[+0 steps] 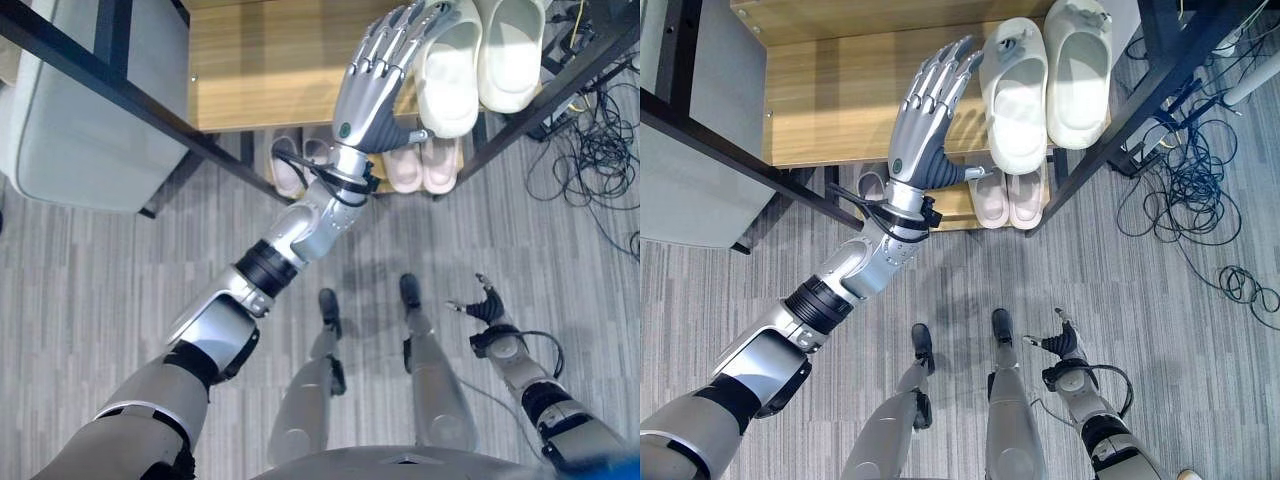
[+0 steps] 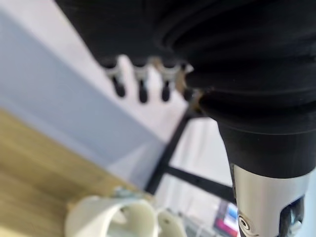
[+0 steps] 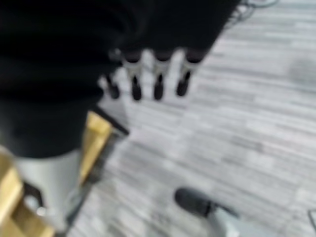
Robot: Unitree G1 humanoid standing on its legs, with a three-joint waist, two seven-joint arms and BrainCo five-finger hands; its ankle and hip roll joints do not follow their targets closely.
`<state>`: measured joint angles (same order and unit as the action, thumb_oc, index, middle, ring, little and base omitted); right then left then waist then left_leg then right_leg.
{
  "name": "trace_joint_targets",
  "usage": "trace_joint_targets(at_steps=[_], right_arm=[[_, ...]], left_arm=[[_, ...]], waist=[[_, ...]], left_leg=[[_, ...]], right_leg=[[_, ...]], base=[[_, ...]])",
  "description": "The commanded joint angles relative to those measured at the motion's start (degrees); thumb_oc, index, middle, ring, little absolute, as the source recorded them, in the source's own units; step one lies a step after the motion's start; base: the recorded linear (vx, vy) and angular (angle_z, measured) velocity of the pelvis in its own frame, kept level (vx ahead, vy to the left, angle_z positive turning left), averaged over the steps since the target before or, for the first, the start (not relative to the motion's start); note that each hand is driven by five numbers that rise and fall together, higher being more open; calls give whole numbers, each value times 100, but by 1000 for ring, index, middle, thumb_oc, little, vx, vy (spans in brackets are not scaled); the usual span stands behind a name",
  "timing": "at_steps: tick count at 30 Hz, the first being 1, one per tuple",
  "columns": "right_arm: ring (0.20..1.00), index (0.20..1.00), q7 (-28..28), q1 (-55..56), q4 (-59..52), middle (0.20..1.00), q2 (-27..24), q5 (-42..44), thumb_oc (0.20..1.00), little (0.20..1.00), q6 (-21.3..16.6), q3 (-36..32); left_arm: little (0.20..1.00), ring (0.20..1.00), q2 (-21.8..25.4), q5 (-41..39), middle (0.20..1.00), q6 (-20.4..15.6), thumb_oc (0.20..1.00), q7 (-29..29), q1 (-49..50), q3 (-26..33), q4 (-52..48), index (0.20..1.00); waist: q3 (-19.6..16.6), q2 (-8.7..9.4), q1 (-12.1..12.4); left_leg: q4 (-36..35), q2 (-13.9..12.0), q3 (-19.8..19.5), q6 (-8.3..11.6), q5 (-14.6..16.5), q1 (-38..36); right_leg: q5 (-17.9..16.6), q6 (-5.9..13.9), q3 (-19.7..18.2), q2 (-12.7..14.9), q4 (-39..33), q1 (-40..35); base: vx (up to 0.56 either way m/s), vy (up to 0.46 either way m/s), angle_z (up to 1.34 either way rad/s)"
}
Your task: Arrange the slippers neatly on the shoe rack.
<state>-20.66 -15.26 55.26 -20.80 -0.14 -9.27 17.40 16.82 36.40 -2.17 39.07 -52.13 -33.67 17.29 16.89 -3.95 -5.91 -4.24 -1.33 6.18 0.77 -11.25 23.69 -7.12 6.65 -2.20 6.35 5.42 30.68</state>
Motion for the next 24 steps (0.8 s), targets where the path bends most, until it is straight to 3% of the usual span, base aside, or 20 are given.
trace_joint_targets(at_steps=[1, 5, 9, 12, 13, 15, 16, 17, 19, 24], right_arm=[[1000, 1000, -110, 39, -87, 1000, -96, -35, 1000, 1000, -117, -8], [1000, 1000, -33, 311, -61, 1000, 12, -61, 1000, 1000, -106, -1], [1000, 1000, -10, 633, -18, 1000, 43, -35, 1000, 1000, -124, -106], [1000, 1000, -14, 761, -48, 1000, 2, 7, 1000, 1000, -125, -213], [1000, 1000, -40, 763, 10, 1000, -4, 17, 1000, 1000, -90, -302], [1000, 1000, -64, 705, 49, 1000, 19, -25, 1000, 1000, -58, -294], [1000, 1000, -65, 703, 52, 1000, 21, -26, 1000, 1000, -58, -294], [1000, 1000, -69, 615, -7, 1000, 49, -52, 1000, 1000, -47, -198], [1000, 1000, -79, 536, -64, 1000, 128, -160, 1000, 1000, -60, -71], [1000, 1000, 23, 616, -216, 1000, 292, -354, 1000, 1000, -32, 84]], left_arm=[[1000, 1000, 19, -122, 1000, -303, 1000, 142, -141, 344, -77, 1000], [1000, 1000, 253, -212, 1000, -450, 1000, -5, 531, 380, -400, 1000], [1000, 1000, 582, -372, 1000, -705, 1000, -257, 1285, 520, -930, 1000], [1000, 1000, 567, -431, 1000, -786, 1000, -369, 1513, 547, -1083, 1000], [1000, 1000, 560, -427, 1000, -821, 1000, -396, 1697, 591, -1116, 1000], [1000, 1000, 540, -386, 1000, -813, 1000, -407, 1803, 620, -1127, 1000], [1000, 1000, 541, -385, 1000, -813, 1000, -408, 1804, 621, -1128, 1000], [1000, 1000, 576, -356, 1000, -790, 1000, -349, 1792, 654, -1118, 1000], [1000, 1000, 591, -275, 1000, -771, 1000, -356, 1887, 668, -1130, 1000], [1000, 1000, 743, -127, 1000, -711, 1000, -294, 2037, 587, -1103, 1000]], waist=[[117, 135, 53], [43, 139, 118], [129, 310, 229], [207, 319, 210], [142, 252, 279], [104, 186, 373], [69, 190, 377], [79, 172, 481], [-45, 108, 542], [-103, 266, 416]], left_leg=[[619, -91, -615, 486, 743, 186], [756, -349, -703, 548, 782, -105], [1498, -657, -862, 532, 864, -318], [1881, -512, -855, 432, 1046, -345], [1781, -144, -760, 341, 1108, -374], [1661, 256, -716, 338, 1001, -168], [1684, 262, -709, 333, 1004, -118], [1699, 509, -949, 388, 1014, 38], [1389, 598, -1213, 246, 987, -93], [1358, 540, -1029, -21, 1160, -498]], right_leg=[[567, 177, 458, 196, 36, -347], [959, -18, 579, 20, 492, -531], [1244, -277, 801, -250, 557, -1188], [1273, -326, 966, -240, 502, -1519], [1246, -296, 1032, -231, 400, -1677], [1157, -253, 1014, -253, 335, -1663], [1159, -246, 1007, -245, 340, -1619], [1155, -261, 898, -307, 417, -1517], [1159, -249, 800, -438, 538, -1386], [1377, -130, 763, -359, 1586, -1262]], base=[[18, -217, -1], [29, -199, 11], [69, -370, 24], [45, -101, 32], [70, 28, 45], [41, 55, 25], [-16, 87, 18], [2, 67, 12], [71, 87, -31], [116, 96, -45]])
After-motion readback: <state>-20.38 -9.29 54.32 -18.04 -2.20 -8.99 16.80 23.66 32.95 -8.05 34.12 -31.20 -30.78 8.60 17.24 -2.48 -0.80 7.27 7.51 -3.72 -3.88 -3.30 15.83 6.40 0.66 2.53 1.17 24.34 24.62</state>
